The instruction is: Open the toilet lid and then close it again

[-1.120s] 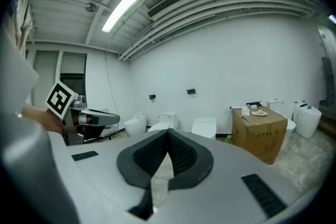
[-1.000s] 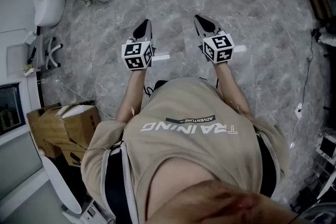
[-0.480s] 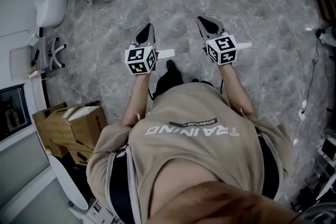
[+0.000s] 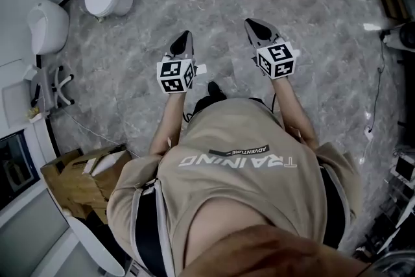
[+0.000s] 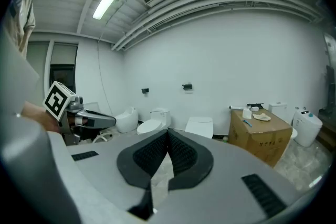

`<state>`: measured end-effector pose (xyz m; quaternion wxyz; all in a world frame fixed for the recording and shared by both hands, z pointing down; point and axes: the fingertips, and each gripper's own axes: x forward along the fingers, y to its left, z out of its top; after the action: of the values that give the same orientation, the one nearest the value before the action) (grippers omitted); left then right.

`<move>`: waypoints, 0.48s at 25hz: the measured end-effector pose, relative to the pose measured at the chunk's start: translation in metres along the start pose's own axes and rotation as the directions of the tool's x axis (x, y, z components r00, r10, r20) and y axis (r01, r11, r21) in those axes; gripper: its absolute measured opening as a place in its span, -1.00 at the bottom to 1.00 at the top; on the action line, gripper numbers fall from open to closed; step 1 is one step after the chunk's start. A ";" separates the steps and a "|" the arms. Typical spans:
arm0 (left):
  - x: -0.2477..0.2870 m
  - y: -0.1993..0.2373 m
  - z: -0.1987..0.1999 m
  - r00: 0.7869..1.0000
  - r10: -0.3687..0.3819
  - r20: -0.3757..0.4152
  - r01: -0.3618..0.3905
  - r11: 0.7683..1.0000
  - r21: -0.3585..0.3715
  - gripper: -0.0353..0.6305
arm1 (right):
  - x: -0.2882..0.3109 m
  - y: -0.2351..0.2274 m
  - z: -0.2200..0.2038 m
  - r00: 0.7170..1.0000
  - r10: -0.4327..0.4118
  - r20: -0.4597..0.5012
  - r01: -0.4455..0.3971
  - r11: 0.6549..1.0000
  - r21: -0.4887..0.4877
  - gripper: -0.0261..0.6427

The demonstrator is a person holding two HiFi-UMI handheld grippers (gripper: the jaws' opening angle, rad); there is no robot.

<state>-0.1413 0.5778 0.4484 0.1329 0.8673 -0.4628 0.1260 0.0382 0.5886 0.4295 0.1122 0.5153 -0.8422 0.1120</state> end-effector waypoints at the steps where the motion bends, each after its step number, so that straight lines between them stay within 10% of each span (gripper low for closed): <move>1: 0.006 0.008 0.003 1.000 -0.008 0.004 0.008 1.000 0.005 -0.88 | 0.008 -0.002 0.002 1.000 -0.011 -0.003 0.011 1.000 -0.004 -0.89; 12: 0.056 0.080 0.024 1.000 -0.023 -0.007 0.024 0.999 0.026 -0.88 | 0.080 -0.004 0.006 0.997 -0.027 -0.067 0.028 0.999 0.027 -0.89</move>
<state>-0.1758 0.4835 0.4541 0.1246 0.8739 -0.4505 0.1335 0.0059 0.5173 0.4485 0.1347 0.5243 -0.8292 0.1393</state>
